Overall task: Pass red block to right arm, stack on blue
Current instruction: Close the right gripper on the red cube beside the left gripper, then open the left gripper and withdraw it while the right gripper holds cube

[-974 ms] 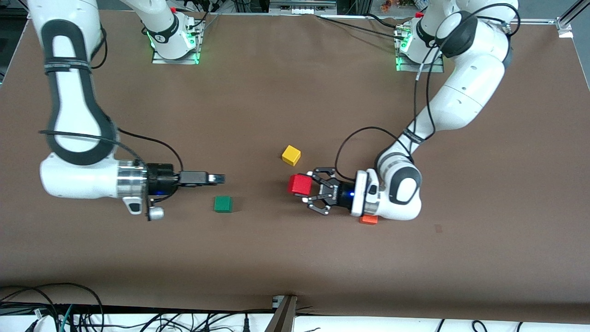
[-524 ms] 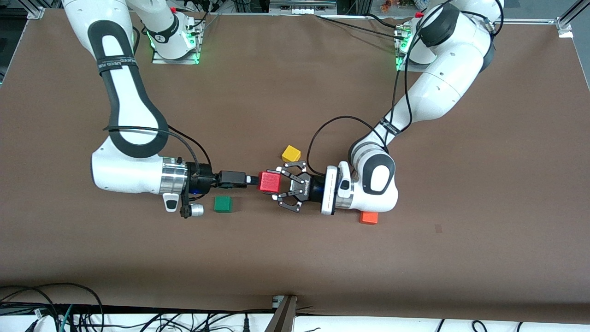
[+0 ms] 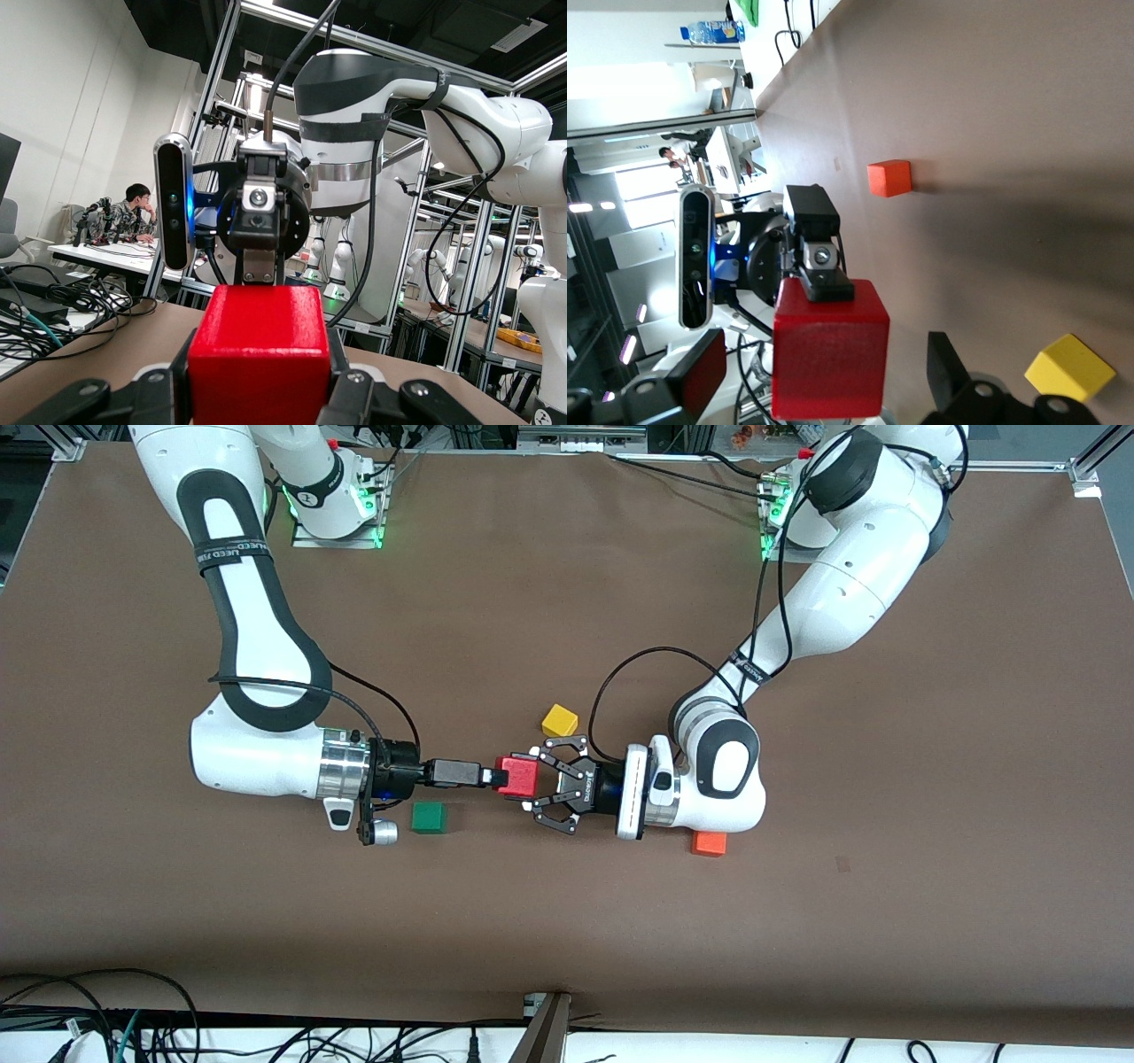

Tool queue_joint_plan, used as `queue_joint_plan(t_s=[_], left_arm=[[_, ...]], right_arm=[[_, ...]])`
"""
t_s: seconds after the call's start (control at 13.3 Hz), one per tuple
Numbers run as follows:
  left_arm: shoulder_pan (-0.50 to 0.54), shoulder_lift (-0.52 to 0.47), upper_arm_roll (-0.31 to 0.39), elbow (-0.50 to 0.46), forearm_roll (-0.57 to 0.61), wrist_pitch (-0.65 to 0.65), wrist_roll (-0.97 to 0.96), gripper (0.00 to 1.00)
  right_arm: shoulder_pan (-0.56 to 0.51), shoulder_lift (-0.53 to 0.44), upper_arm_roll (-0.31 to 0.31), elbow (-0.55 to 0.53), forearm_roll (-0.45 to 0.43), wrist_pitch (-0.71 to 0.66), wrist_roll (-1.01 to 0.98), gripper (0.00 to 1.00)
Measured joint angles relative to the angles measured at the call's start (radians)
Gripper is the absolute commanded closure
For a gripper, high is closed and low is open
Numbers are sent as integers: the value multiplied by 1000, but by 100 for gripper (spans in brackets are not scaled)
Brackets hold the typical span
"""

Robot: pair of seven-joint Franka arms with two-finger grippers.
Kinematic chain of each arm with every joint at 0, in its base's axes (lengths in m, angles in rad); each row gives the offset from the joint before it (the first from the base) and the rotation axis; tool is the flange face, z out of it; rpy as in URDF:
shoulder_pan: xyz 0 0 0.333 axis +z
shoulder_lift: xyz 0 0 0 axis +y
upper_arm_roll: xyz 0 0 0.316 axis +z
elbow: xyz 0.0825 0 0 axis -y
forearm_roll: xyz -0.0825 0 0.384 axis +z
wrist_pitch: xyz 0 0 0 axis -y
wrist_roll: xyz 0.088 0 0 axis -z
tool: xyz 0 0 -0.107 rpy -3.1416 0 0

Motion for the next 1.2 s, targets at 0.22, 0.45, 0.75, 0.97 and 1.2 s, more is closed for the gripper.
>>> queue_joint_plan(t_s=[0.22, 0.45, 0.75, 0.97, 1.2], left_arm=[[1, 0, 0, 0, 0, 0, 0, 100], [4, 0, 0, 1, 0, 0, 0, 100], [6, -1, -1, 1, -1, 0, -1, 100], [6, -1, -1, 2, -1, 0, -2, 100], [7, -1, -2, 2, -13, 0, -1, 1]], right_arm=[[17, 3, 0, -1, 18, 32, 16, 30], [34, 12, 0, -1, 22, 69, 27, 100], [37, 14, 0, 0, 28, 74, 43, 100], [37, 14, 0, 0, 28, 74, 43, 100], [37, 13, -1, 5, 28, 76, 48, 100]])
